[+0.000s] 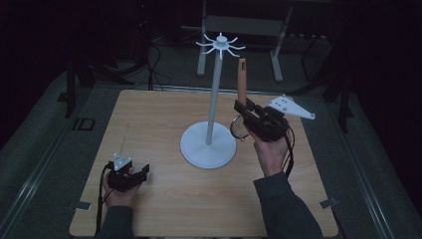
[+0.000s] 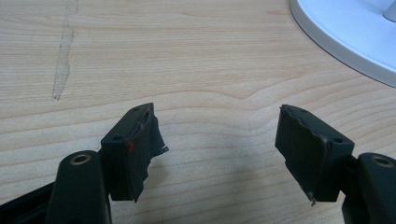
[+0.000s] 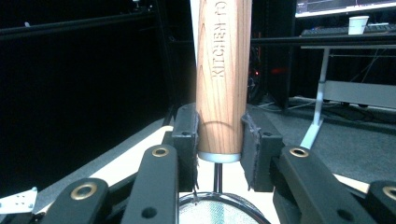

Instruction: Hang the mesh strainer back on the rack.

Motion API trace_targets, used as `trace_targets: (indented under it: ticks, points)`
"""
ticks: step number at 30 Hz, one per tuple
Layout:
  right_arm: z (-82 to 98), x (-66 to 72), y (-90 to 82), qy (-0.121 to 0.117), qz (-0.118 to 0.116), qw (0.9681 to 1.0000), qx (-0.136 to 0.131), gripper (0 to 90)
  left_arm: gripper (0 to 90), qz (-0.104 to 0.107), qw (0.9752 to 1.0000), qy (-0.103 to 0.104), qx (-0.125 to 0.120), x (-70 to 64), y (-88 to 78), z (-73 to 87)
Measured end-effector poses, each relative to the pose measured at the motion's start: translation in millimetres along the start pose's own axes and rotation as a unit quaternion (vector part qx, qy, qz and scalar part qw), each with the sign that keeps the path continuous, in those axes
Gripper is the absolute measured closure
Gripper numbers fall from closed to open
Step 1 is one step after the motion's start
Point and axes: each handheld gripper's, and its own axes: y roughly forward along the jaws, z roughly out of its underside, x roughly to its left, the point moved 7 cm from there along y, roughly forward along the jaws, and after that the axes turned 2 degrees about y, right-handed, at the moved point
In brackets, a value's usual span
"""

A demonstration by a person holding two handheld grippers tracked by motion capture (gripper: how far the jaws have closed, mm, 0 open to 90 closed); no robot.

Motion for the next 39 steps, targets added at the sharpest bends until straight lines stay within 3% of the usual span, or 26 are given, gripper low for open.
trace_targets:
  ticks: [12,24,29,39]
  points:
    - [-14.3,6.9,-2.4,0.001,-0.016,0.9997,-0.019,69.4,29.8,0.000,1.0000,0.000,0.000,0.0,0.0,0.0]
    - [-18.8,6.3,8.7,0.016,-0.034,0.9993,-0.010,69.3,29.8,0.001,1.0000,-0.003,-0.001,-0.4,0.2,-0.1]
    - [-18.8,4.9,15.8,0.033,-0.052,0.9981,-0.001,69.3,29.8,0.001,1.0000,-0.004,-0.001,-0.3,0.2,-0.1]
    - [-22.1,4.6,23.0,0.040,-0.063,0.9972,0.004,69.3,29.7,0.001,1.0000,-0.005,-0.001,0.0,0.1,0.0]
